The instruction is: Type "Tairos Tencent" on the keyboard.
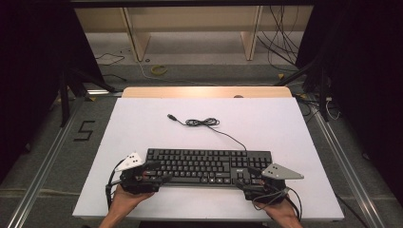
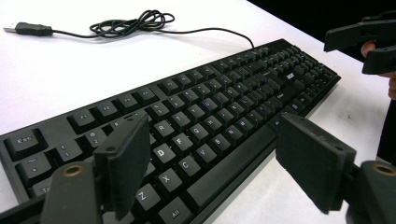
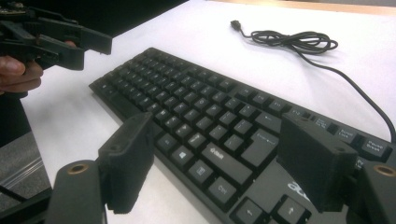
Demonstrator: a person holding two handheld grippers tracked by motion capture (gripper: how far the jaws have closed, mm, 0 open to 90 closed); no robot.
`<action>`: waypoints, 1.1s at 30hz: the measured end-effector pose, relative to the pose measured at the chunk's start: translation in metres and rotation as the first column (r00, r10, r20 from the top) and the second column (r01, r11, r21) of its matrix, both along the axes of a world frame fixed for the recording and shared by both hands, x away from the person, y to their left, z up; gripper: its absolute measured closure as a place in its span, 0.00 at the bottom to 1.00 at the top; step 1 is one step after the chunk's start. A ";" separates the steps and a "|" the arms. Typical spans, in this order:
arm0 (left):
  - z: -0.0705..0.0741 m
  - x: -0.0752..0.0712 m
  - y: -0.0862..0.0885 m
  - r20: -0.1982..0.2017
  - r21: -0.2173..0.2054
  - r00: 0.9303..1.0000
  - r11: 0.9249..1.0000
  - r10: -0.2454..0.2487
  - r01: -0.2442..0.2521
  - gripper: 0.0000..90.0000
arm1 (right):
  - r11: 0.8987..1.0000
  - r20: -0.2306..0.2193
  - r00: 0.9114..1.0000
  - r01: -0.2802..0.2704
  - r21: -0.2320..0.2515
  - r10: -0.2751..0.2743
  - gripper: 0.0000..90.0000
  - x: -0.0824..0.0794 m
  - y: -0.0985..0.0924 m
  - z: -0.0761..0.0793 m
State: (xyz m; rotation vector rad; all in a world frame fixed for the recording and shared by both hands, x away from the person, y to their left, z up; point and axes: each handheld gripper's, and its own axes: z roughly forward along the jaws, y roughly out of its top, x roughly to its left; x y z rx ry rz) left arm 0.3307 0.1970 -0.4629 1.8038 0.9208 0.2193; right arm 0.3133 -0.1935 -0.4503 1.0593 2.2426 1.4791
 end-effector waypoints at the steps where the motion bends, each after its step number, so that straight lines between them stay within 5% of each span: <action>1: 0.000 0.000 0.000 0.001 -0.001 1.000 1.000 0.003 -0.003 0.29 | 1.000 -0.003 1.000 -0.001 -0.001 0.001 0.32 0.002 0.002 0.001; 33: -0.002 0.005 0.011 -0.029 0.030 0.997 0.997 0.071 -0.071 0.31 | 0.996 -0.044 0.997 -0.069 -0.058 0.066 0.36 0.045 0.063 0.009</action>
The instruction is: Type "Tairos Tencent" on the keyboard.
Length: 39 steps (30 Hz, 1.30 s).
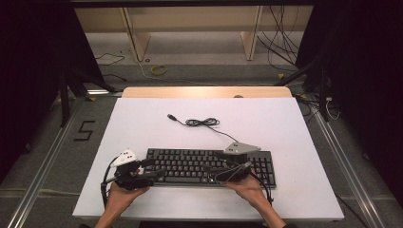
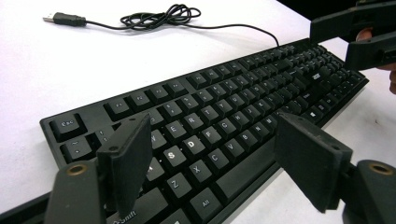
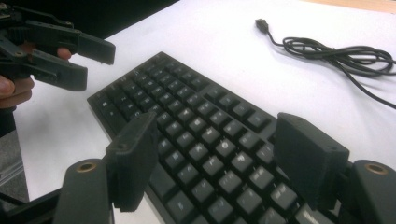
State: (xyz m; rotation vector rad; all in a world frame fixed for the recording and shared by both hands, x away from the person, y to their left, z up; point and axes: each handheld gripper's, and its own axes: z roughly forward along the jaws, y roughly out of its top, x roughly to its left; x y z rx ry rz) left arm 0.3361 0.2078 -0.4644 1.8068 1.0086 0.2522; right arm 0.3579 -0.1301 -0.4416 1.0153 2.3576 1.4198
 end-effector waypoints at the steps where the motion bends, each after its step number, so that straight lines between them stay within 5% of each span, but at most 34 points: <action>1: 0.000 0.000 0.000 -0.002 0.003 1.000 1.000 0.003 -0.003 0.31 | 1.000 0.000 1.000 -0.003 0.001 0.003 0.36 0.001 0.003 0.000; 16: -0.003 0.003 0.005 -0.044 0.032 0.999 0.999 0.030 -0.029 0.41 | 0.998 -0.040 0.999 -0.037 -0.041 0.036 0.46 0.018 0.037 -0.004; 39: -0.009 0.006 0.008 -0.123 0.167 0.989 0.984 0.078 -0.056 0.97 | 0.991 -0.118 0.991 -0.074 -0.107 0.061 0.92 0.037 0.084 -0.019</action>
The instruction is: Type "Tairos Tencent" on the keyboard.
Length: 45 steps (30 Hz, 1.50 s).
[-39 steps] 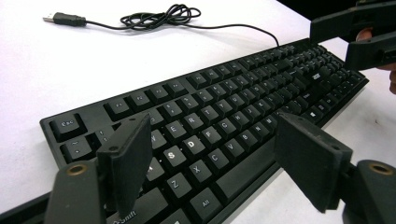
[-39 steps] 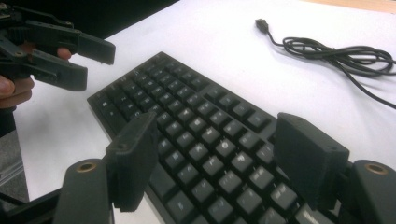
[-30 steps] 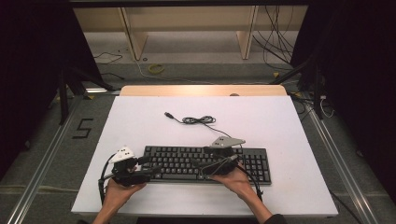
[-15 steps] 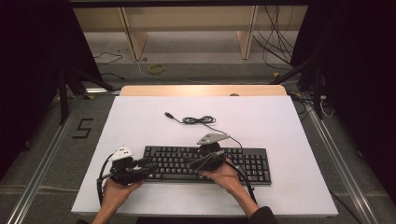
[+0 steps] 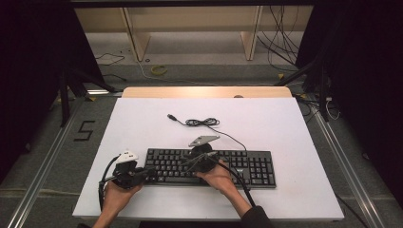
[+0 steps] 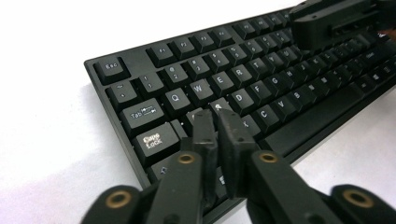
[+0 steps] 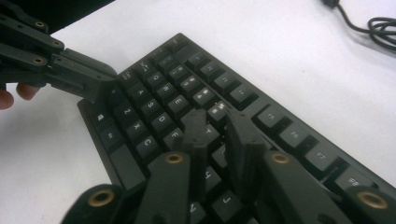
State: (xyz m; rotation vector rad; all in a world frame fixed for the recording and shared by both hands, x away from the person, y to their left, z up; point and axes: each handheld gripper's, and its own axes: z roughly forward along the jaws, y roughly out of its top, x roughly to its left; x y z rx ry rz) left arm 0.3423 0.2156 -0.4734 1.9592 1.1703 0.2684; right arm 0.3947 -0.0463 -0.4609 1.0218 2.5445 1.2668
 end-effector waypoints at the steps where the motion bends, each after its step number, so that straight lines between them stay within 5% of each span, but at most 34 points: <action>1: 0.000 0.000 0.000 0.001 0.004 1.000 1.000 0.002 -0.002 0.99 | 1.000 0.001 1.000 -0.003 -0.001 0.003 0.93 0.001 0.001 -0.001; 9: -0.002 0.002 0.001 -0.016 0.032 1.000 0.999 0.005 -0.004 0.99 | 1.000 -0.013 1.000 -0.001 -0.012 0.001 1.00 0.005 0.008 -0.007; 45: -0.007 0.005 -0.001 -0.055 0.064 0.999 0.998 -0.003 0.007 1.00 | 0.998 -0.032 0.999 0.006 -0.058 -0.008 1.00 0.010 0.024 -0.020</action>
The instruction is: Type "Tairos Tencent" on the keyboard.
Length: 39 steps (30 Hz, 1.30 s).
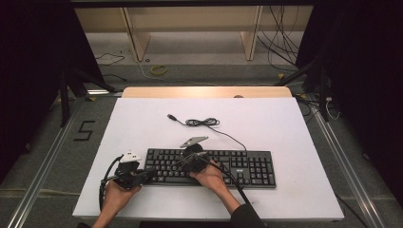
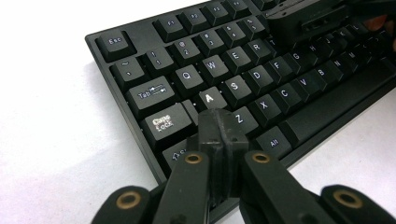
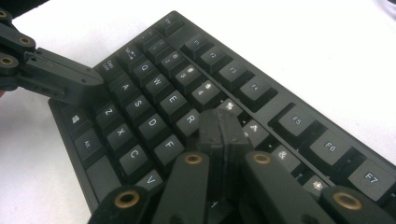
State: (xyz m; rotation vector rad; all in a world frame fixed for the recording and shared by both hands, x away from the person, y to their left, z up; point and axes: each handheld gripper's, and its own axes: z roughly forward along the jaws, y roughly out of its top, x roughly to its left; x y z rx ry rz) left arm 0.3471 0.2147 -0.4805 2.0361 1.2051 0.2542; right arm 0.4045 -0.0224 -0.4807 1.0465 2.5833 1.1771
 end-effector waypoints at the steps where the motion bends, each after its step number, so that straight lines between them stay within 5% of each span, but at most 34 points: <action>1: 0.000 0.000 0.000 -0.001 -0.001 1.000 1.000 0.000 0.000 1.00 | 1.000 0.001 1.000 0.001 0.001 -0.001 1.00 0.000 0.000 0.000; 15: 0.004 -0.001 0.003 0.034 -0.037 0.999 0.999 0.014 -0.012 0.99 | 1.000 -0.017 1.000 0.012 0.026 -0.012 1.00 0.000 -0.003 0.001; 22: 0.006 -0.003 0.003 0.057 -0.062 0.998 0.998 0.006 -0.002 0.96 | 0.998 -0.004 1.000 0.017 0.056 -0.017 0.91 -0.001 -0.008 0.007; 39: 0.009 0.004 0.006 0.100 -0.155 0.995 0.988 0.032 -0.016 0.59 | 0.992 0.031 0.999 -0.010 0.126 0.006 0.55 -0.009 -0.030 0.024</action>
